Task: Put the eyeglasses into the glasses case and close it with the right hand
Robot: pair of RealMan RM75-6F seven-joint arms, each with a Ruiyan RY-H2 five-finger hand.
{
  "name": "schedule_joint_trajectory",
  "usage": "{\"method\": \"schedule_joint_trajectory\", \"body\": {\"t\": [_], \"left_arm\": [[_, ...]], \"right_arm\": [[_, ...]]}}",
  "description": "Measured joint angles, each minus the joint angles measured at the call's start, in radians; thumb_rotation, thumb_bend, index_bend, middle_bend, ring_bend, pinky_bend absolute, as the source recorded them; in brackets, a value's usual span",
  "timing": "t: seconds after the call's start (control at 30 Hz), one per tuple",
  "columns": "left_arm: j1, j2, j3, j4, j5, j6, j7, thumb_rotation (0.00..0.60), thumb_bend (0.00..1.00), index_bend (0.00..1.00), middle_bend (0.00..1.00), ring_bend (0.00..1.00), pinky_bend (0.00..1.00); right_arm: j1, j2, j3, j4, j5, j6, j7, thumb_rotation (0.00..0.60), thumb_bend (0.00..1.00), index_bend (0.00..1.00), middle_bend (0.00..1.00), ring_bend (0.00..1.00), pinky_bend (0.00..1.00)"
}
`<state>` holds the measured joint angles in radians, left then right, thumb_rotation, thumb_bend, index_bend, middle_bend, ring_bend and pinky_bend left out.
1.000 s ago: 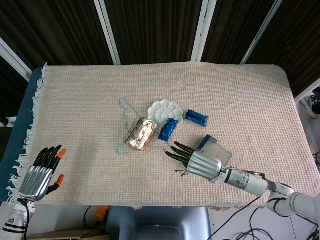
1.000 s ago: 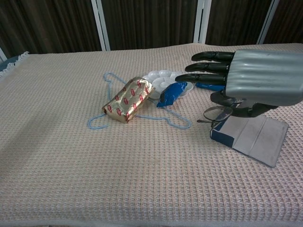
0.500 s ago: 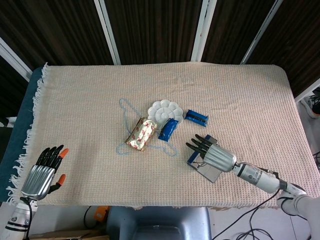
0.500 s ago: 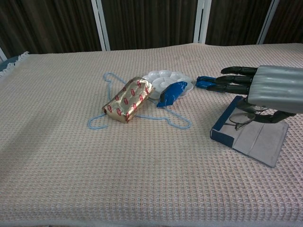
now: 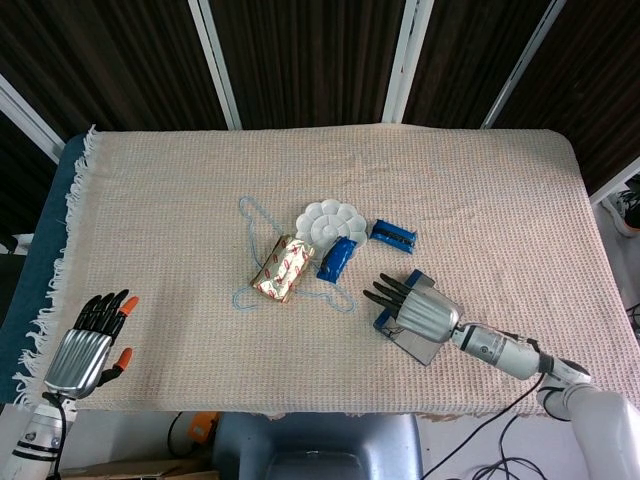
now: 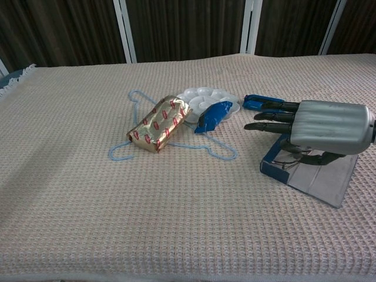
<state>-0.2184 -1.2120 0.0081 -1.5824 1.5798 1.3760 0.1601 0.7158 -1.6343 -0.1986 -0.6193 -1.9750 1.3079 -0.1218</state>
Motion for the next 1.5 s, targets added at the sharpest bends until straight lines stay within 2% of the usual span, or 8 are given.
{"method": "schedule_joint_trajectory", "body": {"t": [0.57,0.97,1.13,1.2,1.27,1.37,1.5], "left_arm": [[0.002,-0.001,0.000,0.001,-0.001,0.004,0.004,0.600,0.38,0.00,0.00,0.00,0.09],[-0.001,-0.004,-0.002,0.000,-0.008,-0.002,0.011,0.600,0.38,0.00,0.00,0.00,0.09],[-0.002,-0.006,-0.002,0.001,-0.010,-0.004,0.014,0.600,0.38,0.00,0.00,0.00,0.09],[-0.002,-0.006,-0.002,0.001,-0.011,-0.005,0.016,0.600,0.38,0.00,0.00,0.00,0.09],[-0.002,-0.006,-0.002,0.000,-0.011,-0.005,0.015,0.600,0.38,0.00,0.00,0.00,0.09],[-0.001,-0.005,-0.002,0.000,-0.011,-0.004,0.013,0.600,0.38,0.00,0.00,0.00,0.09],[-0.003,-0.006,0.000,-0.002,-0.009,-0.007,0.013,0.600,0.38,0.00,0.00,0.00,0.09]], "right_arm": [[-0.001,0.032,-0.007,0.016,0.020,0.028,0.013,0.600,0.63,0.72,0.09,0.00,0.00],[0.000,0.035,-0.030,0.032,0.016,-0.004,-0.002,0.600,0.63,0.72,0.09,0.00,0.00],[0.008,0.026,-0.035,0.039,0.012,-0.014,-0.008,0.600,0.63,0.68,0.09,0.00,0.00],[0.016,0.018,-0.030,0.038,0.014,-0.018,-0.018,0.600,0.62,0.62,0.09,0.00,0.00],[0.018,0.014,-0.024,0.035,0.019,-0.023,-0.030,0.600,0.56,0.55,0.09,0.00,0.00],[0.020,0.009,-0.013,0.027,0.032,-0.028,-0.048,0.600,0.38,0.45,0.07,0.00,0.00],[0.018,0.006,-0.003,0.013,0.043,-0.018,-0.049,0.600,0.30,0.41,0.06,0.00,0.00]]}}
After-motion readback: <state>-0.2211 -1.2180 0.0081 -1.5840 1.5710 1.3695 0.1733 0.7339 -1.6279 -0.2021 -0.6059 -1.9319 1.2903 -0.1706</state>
